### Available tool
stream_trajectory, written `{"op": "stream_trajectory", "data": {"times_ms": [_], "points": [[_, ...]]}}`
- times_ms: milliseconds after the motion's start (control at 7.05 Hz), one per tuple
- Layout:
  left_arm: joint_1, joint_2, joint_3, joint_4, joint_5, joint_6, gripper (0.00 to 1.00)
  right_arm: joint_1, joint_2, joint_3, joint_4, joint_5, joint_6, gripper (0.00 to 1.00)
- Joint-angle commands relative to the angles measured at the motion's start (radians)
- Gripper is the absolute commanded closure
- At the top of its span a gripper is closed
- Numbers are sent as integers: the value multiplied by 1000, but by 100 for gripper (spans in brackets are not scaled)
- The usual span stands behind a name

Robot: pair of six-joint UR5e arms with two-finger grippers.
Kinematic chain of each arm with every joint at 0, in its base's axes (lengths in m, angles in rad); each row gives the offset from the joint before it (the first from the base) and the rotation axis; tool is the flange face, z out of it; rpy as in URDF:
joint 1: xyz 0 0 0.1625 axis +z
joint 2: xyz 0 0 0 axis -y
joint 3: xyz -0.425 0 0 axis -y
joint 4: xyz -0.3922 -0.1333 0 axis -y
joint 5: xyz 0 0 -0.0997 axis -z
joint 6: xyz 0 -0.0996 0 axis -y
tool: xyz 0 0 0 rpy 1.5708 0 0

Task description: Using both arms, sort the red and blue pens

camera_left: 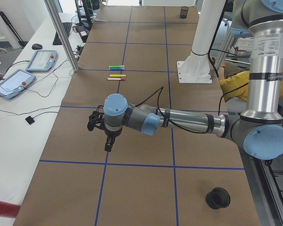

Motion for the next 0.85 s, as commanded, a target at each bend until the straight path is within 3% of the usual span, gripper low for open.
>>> {"op": "stream_trajectory", "data": {"times_ms": [0, 426, 709], "points": [[84, -92, 17, -57, -135, -65, 0, -48, 47, 1, 2, 0, 91, 0], [317, -203, -37, -51, 79, -335, 0, -138, 110, 7, 5, -1, 223, 0], [467, -327, -2, -39, 81, -488, 0, -163, 137, 6, 5, -3, 260, 0]]}}
